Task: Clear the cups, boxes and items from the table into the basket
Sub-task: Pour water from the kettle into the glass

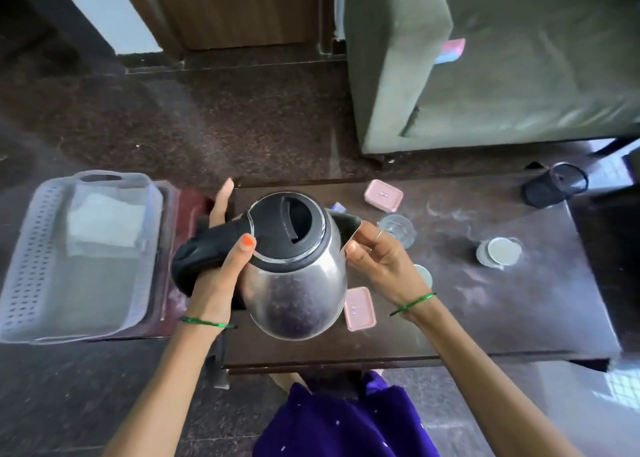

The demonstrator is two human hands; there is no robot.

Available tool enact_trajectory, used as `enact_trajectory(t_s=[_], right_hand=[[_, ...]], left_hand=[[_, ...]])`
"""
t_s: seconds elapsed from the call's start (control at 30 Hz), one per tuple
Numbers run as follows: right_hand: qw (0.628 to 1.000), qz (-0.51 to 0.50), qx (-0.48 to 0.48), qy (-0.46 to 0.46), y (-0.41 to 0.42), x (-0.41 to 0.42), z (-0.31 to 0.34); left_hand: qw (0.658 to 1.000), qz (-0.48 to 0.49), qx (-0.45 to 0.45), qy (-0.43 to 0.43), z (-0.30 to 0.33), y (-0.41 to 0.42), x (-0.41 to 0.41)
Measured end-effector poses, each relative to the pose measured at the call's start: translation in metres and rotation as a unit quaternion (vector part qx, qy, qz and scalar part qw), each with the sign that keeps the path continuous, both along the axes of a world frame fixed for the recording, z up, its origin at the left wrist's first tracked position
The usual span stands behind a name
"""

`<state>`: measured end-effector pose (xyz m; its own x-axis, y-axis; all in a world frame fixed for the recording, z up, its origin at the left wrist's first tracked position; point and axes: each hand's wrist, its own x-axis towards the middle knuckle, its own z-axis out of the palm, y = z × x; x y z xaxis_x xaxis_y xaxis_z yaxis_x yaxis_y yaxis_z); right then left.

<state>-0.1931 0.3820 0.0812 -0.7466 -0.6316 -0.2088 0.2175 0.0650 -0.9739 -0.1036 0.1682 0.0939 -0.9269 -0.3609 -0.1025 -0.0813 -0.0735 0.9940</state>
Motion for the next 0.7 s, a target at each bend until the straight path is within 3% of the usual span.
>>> enact_trajectory(t_s=[0.07, 0.17, 0.27, 0.5, 0.7], right_hand=[[1.000, -0.012, -0.004, -0.013, 0.022, 0.000, -0.010], [0.999, -0.025, -0.016, -0.036, 0.048, 0.000, -0.029], [0.998, -0.040, -0.014, -0.049, 0.067, -0.003, -0.046], [0.991, -0.067, -0.048, -0.107, 0.079, -0.010, -0.090], [0.982, -0.108, -0.030, -0.154, 0.073, -0.022, -0.114]], left_hand=[[0.999, -0.004, 0.016, -0.037, -0.013, 0.023, -0.001], [0.983, 0.104, 0.053, -0.141, -0.027, 0.055, -0.003], [0.976, 0.135, 0.043, -0.166, -0.040, 0.080, -0.011], [0.993, 0.043, -0.064, -0.092, -0.046, 0.114, -0.040], [0.990, 0.037, -0.115, -0.077, -0.062, 0.123, -0.063]])
